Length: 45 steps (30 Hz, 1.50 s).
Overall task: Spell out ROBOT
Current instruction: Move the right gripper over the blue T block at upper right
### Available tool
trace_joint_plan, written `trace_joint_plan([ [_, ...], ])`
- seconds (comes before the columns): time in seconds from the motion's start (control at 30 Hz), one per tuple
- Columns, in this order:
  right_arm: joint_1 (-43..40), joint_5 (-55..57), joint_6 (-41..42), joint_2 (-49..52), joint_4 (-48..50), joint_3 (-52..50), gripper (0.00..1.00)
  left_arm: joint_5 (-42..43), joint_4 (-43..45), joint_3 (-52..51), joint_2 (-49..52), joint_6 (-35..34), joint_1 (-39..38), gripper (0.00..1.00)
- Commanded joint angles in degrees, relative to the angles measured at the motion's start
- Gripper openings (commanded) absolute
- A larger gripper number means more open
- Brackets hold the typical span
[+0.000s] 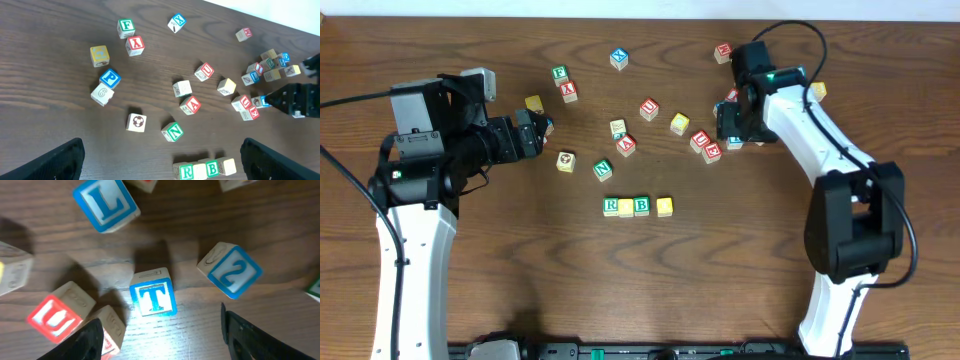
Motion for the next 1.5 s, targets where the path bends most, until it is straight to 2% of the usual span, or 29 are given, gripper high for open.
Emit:
trace_joint_plan([
  [0.0, 0.2, 0.1, -0.9, 1.0, 0.1, 0.9, 0.71, 0.7, 0.0, 1.4, 0.0, 0.5, 0.2, 0.98],
  [0.3, 0.2, 0.0, -0.9, 2.8, 0.4, 0.9, 0.69, 0.7, 0.0, 1.4, 0.0, 0.5, 0.2, 0.98],
  [0.7, 0.2, 0.0, -0.8, 3.9, 1.1, 0.8, 0.54, 0.7, 0.0, 1.4, 0.0, 0.5, 0.2, 0.98],
  [1.2, 0.7, 0.0, -0.2, 5.3, 1.9, 0.7, 0.53, 0.7, 0.0, 1.4, 0.0, 0.5, 0.2, 0.98],
  [1.47, 1.4, -0.1, -0.2, 7.6, 2.7, 0.7, 0.48, 0.7, 0.0, 1.4, 0.0, 0.5, 0.2, 0.98],
])
